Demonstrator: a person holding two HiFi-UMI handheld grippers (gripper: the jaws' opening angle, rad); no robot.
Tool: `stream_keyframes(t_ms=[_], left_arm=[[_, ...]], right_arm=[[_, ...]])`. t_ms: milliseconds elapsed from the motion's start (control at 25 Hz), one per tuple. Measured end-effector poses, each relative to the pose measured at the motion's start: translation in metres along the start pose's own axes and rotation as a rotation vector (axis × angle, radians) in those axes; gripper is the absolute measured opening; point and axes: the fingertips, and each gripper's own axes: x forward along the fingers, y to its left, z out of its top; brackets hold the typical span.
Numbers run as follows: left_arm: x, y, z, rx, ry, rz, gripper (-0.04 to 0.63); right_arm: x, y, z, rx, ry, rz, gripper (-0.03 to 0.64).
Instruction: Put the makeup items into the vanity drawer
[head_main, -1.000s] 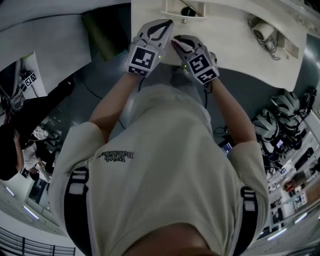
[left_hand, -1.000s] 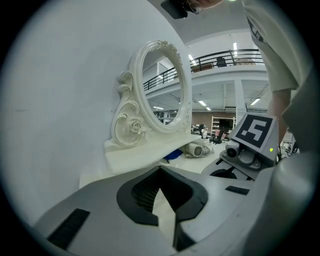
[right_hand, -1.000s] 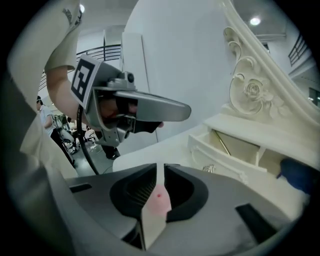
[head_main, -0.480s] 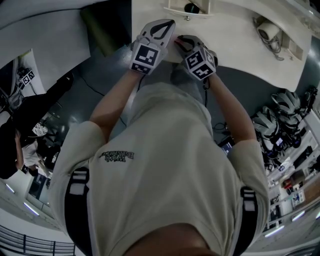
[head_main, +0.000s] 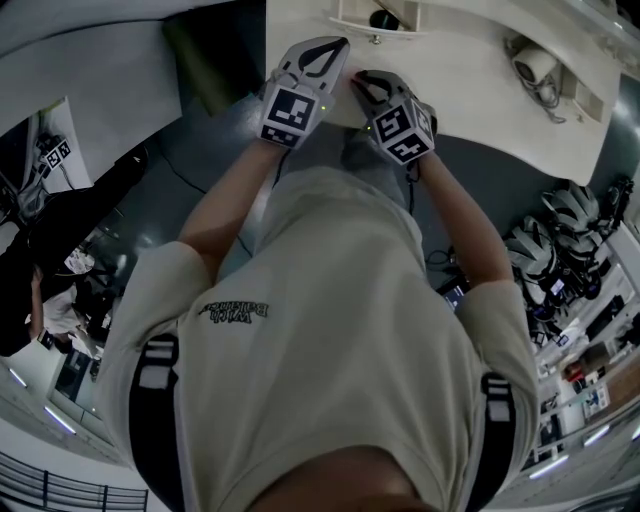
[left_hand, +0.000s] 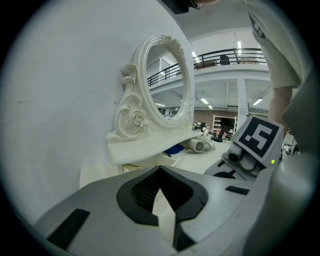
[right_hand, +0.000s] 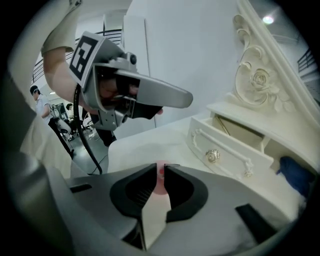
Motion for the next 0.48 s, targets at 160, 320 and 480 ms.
stream_keyframes(t_ms=[160,320,480], left_arm=[[-0.003,0.003,0.026,0.016,-0.042,0.002,0.013],[-0.005,0.008,0.063,0.042,-0.104,0.005,0.014],[-0.009,0.007,0.105,0.074,-0.169,0.003,0.013]], right_arm=[[-0.025,-0.012,0.031,0.018,-0.076,-0.045,0.052],[-0.059,-0.034,0.068,0.029,-0.167,-0.115,0.052],[-0.101,-0.06,0.103,0.038,-0.264,-0.201,0.052]])
